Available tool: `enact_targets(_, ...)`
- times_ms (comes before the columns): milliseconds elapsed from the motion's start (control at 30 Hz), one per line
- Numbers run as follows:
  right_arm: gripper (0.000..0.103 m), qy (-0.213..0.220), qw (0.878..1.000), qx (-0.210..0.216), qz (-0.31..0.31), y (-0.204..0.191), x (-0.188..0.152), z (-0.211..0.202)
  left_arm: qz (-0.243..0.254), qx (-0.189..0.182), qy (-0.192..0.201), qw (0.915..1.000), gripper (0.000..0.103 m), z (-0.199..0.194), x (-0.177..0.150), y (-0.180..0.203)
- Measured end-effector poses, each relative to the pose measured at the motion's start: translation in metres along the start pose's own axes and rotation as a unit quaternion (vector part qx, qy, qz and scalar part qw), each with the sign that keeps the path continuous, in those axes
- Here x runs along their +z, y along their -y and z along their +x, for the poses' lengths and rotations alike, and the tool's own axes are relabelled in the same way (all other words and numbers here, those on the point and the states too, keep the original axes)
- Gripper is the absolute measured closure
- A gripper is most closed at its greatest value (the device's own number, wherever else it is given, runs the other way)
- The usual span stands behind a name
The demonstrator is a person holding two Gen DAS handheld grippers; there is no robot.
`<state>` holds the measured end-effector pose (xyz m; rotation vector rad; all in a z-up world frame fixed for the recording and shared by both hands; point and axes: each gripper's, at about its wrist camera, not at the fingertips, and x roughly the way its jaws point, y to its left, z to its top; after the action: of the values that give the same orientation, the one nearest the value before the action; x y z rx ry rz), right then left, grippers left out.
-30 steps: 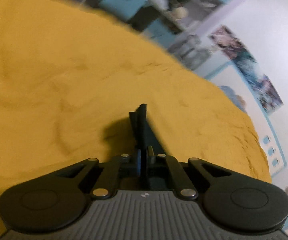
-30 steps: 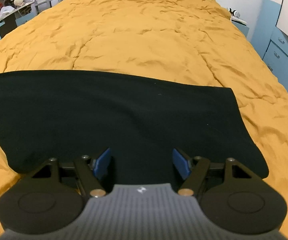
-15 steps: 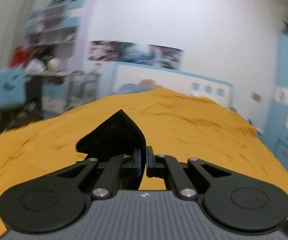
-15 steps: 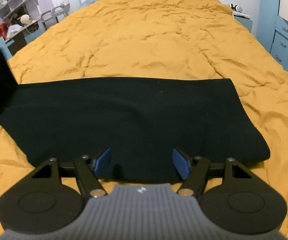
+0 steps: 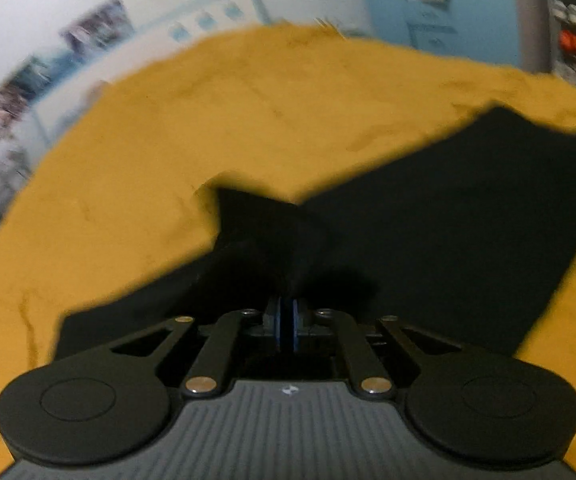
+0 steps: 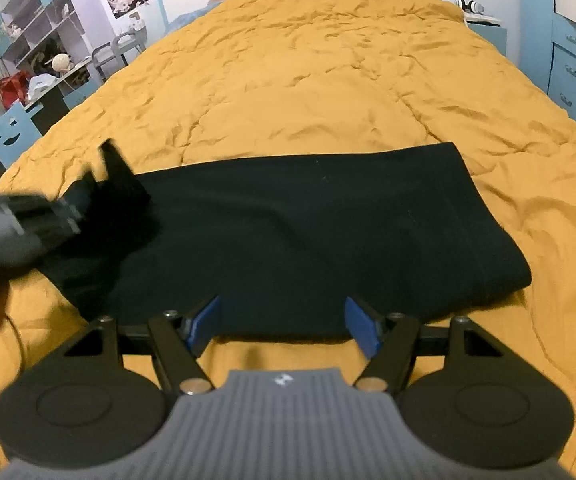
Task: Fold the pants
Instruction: 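Grasp the folded edge with the left gripper while the right gripper grasps the pants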
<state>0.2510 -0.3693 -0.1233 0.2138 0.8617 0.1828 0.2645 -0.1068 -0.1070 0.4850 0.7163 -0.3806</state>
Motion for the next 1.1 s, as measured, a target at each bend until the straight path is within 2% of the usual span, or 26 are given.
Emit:
enact_targets(100, 0.038, -0.003, 1.0, 0.006, 0.0, -0.001, -0.002, 0.003, -0.046, -0.067, -0.024, 0.9964, 0.083, 0.002, -0.005, -0.011)
enact_targets(167, 0.038, -0.006, 1.0, 0.013, 0.004, -0.003, 0.0, 0.006, -0.076, -0.112, -0.031, 0.9903, 0.083, 0.005, -0.005, -0.02)
enact_targets(233, 0.038, -0.005, 1.0, 0.021, 0.004, -0.006, 0.002, 0.008, -0.103, -0.162, -0.035, 0.9807, 0.083, 0.007, -0.004, -0.03)
enact_targets(300, 0.038, -0.004, 1.0, 0.031, 0.001, -0.011, 0.006, 0.009, -0.127, -0.217, -0.038, 0.9671, 0.083, 0.005, 0.0, -0.034)
enact_targets(367, 0.038, -0.001, 0.999, 0.036, -0.007, -0.017, 0.012, 0.011, -0.139, -0.239, -0.024, 0.9606, 0.081, 0.0, 0.0, -0.039)
enact_targets(467, 0.038, -0.001, 0.999, 0.048, -0.009, -0.023, 0.019, 0.015, -0.154, -0.236, -0.012, 0.9592, 0.081, -0.01, -0.001, -0.055)
enact_targets(567, 0.04, -0.012, 0.997, 0.081, 0.013, -0.026, 0.03, 0.025, -0.178, -0.225, -0.001, 0.9579, 0.078, -0.021, -0.006, -0.073)
enact_targets(633, 0.047, -0.021, 0.993, 0.112, 0.037, -0.027, 0.037, 0.035, -0.193, -0.187, 0.001, 0.9634, 0.078, -0.02, -0.003, -0.084)
enact_targets(667, 0.05, -0.027, 0.99, 0.129, 0.056, -0.027, 0.043, 0.042, -0.197, -0.155, 0.002, 0.968, 0.077, -0.022, -0.005, -0.093)
enact_targets(733, 0.052, -0.04, 0.983, 0.158, 0.09, -0.029, 0.052, 0.059, -0.202, -0.098, 0.002, 0.9745, 0.077, -0.023, -0.008, -0.103)
enact_targets(800, 0.052, -0.057, 0.976, 0.174, 0.122, -0.031, 0.061, 0.081, -0.207, -0.047, 0.0, 0.9773, 0.077, -0.023, -0.011, -0.116)
enact_targets(900, 0.052, -0.09, 0.963, 0.192, 0.164, -0.031, 0.069, 0.12, -0.226, -0.016, 0.003, 0.974, 0.077, -0.024, -0.018, -0.132)
enact_targets(967, 0.057, -0.109, 0.955, 0.2, 0.188, -0.03, 0.071, 0.143, -0.242, -0.008, 0.007, 0.9701, 0.077, -0.024, -0.022, -0.141)
enact_targets(1100, 0.061, -0.119, 0.942, 0.219, 0.226, -0.028, 0.072, 0.172, -0.281, 0.003, 0.015, 0.9595, 0.077, -0.029, -0.035, -0.158)
